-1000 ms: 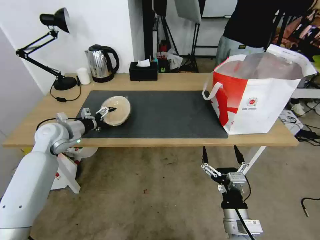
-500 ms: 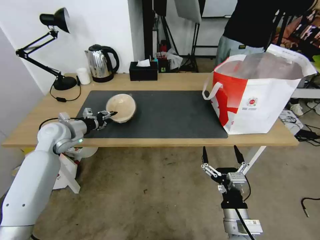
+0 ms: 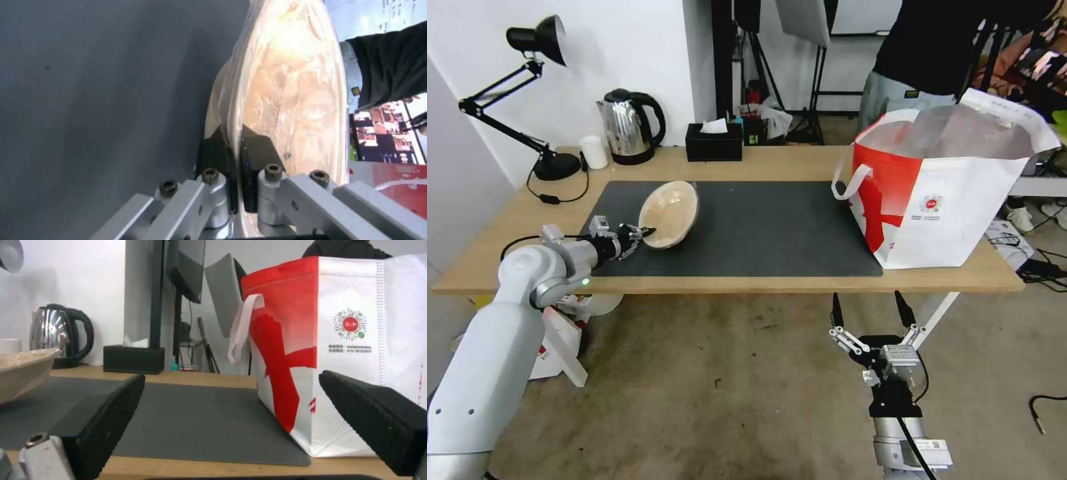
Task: Pick up the trash from the table and place it into the takeout bag.
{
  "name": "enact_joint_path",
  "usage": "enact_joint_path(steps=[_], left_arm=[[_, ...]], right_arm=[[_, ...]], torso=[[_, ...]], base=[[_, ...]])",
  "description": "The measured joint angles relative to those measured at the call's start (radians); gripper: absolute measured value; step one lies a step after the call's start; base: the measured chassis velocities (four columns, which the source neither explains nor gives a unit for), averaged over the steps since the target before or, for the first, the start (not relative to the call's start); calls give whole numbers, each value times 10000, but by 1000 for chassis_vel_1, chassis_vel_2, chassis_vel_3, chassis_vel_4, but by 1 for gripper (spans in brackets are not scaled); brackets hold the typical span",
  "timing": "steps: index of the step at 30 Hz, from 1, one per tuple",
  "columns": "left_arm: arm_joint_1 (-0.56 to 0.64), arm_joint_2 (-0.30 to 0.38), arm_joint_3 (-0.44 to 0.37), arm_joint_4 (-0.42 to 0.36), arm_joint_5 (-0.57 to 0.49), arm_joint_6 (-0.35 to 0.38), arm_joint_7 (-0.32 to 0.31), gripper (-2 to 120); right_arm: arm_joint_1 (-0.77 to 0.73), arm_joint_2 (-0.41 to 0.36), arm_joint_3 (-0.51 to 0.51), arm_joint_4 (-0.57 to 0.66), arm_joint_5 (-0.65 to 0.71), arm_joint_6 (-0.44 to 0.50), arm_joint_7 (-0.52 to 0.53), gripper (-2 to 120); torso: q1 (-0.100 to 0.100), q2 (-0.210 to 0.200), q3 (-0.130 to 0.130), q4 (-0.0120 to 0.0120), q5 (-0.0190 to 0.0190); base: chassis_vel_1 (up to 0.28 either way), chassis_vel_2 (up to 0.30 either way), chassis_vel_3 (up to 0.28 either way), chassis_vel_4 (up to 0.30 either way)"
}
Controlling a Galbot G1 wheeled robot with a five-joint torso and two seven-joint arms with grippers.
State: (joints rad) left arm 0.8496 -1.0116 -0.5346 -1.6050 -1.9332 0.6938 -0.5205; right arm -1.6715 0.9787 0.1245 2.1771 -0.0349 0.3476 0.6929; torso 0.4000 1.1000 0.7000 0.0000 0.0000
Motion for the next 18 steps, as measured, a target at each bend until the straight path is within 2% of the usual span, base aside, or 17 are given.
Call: enact_joint_path(steps=[7,15,18], left_arm=[[162,156,-134,-330,-2,-217,245,1],[350,694,-460,-1443,-332,-500,655,1],[325,1250,-508,-2049,-490,-791,1055,1]], right_arm=[[0,0,0,0,-1,0,0,100],[0,0,0,0,-1,0,0,100],[-1,0,0,0,0,0,0,100]], torso=[[0,0,0,-1,-1],[-1,0,0,0,-1],[0,0,0,1,-2]], base=[[0,0,0,0],[0,0,0,0],[0,0,0,0]])
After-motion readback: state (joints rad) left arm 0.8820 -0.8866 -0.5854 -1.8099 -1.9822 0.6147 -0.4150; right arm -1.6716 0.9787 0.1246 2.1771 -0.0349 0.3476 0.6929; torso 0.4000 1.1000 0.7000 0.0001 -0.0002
